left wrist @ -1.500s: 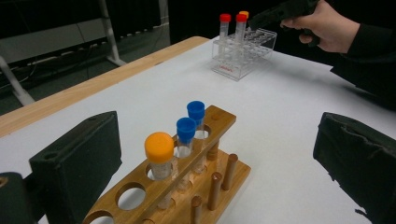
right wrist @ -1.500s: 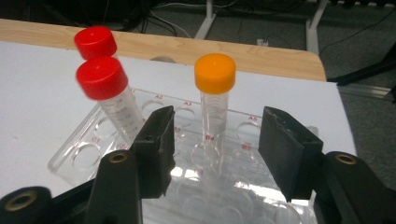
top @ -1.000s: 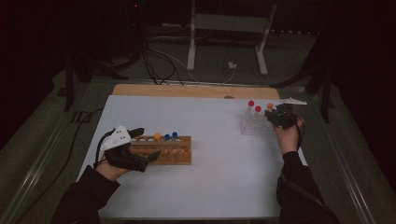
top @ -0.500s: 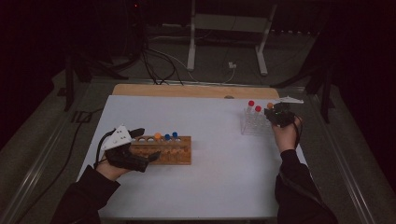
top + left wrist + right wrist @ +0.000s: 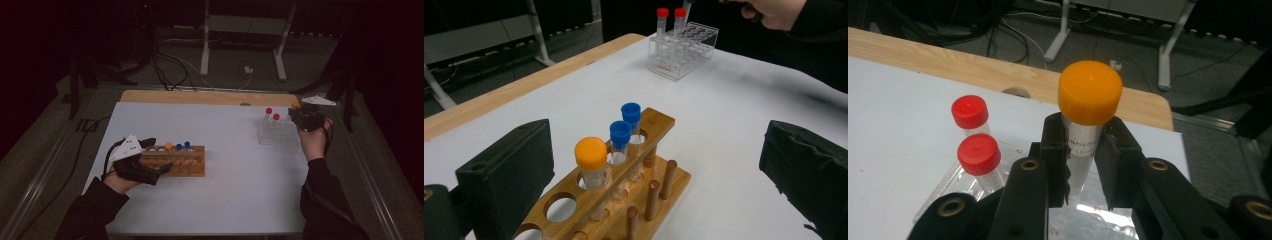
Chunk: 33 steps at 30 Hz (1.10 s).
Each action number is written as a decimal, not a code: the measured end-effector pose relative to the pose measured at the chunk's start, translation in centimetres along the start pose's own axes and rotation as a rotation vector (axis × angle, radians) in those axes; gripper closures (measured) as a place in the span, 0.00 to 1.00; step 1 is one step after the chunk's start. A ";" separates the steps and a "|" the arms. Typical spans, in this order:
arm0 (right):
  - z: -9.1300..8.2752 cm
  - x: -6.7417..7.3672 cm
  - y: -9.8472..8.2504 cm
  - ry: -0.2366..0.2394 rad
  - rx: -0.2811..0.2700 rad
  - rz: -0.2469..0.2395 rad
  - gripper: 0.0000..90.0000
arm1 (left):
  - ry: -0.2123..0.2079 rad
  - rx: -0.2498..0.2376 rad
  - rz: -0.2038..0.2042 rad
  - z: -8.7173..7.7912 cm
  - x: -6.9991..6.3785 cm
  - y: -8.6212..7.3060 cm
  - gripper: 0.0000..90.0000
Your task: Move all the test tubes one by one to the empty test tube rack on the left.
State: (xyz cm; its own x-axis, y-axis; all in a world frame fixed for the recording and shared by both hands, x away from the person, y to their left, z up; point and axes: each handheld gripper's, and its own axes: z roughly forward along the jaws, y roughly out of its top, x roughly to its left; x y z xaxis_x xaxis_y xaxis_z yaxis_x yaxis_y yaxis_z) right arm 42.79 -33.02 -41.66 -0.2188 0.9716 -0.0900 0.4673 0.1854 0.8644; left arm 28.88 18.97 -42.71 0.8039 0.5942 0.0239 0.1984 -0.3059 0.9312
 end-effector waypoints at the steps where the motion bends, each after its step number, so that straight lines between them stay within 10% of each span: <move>1: -0.3 0.0 0.1 -0.001 0.000 -0.002 0.84 | 0.000 -0.002 0.000 0.0 0.0 0.0 0.02; 18: -5.6 2.2 -1.1 0.094 0.007 -0.033 0.84 | -0.026 -0.006 0.004 -0.2 -0.2 0.4 0.02; 33: -7.8 8.6 -3.6 0.297 0.032 -0.155 0.83 | -0.061 -0.002 0.020 -0.2 -0.7 0.7 0.02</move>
State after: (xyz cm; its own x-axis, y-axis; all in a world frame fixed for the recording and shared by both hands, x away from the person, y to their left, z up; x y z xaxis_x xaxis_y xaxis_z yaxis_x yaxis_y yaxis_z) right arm 32.49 -26.45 -41.69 -0.5274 0.8470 -0.0665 0.4351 0.3364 0.8352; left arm 28.35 18.49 -42.05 0.8404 0.5416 0.0200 0.1813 -0.3157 0.9314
